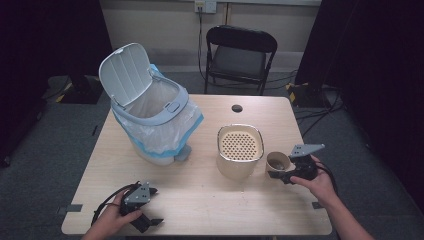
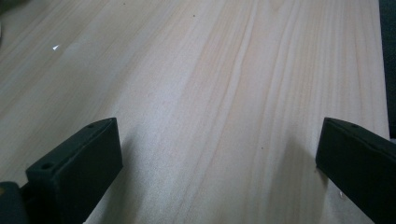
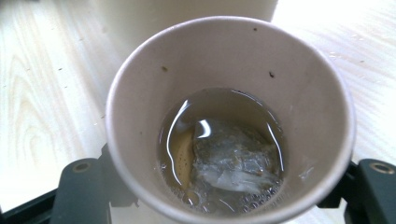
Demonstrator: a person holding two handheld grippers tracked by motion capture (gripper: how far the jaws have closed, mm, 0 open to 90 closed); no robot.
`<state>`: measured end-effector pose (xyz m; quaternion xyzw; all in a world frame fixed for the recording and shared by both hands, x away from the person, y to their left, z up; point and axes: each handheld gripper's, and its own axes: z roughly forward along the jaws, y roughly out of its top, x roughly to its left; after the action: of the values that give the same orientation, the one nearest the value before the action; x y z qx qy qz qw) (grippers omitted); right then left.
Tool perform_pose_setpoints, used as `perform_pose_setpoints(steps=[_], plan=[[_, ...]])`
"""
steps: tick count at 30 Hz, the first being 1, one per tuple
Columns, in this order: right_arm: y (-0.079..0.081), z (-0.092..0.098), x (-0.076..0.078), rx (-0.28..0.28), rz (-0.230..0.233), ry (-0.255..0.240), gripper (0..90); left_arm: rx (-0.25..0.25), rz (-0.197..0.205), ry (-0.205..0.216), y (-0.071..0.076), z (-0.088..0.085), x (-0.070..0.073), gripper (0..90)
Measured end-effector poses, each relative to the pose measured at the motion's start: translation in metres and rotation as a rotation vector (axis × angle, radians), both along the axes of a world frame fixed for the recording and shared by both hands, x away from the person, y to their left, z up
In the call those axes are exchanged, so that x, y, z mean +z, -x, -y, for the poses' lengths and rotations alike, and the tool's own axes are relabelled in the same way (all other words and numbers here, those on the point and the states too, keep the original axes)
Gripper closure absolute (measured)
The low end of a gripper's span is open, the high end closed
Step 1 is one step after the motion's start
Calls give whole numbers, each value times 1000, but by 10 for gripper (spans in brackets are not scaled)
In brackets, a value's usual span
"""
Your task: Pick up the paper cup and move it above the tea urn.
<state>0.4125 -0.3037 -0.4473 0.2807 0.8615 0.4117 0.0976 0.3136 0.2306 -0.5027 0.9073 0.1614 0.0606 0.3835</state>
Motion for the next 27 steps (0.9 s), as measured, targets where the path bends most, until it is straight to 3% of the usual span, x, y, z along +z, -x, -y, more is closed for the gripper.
perform_pose_setpoints(steps=[27], plan=[[-62,-6,23,-39,34,21,290,-1,2,2,0,0,0,0]])
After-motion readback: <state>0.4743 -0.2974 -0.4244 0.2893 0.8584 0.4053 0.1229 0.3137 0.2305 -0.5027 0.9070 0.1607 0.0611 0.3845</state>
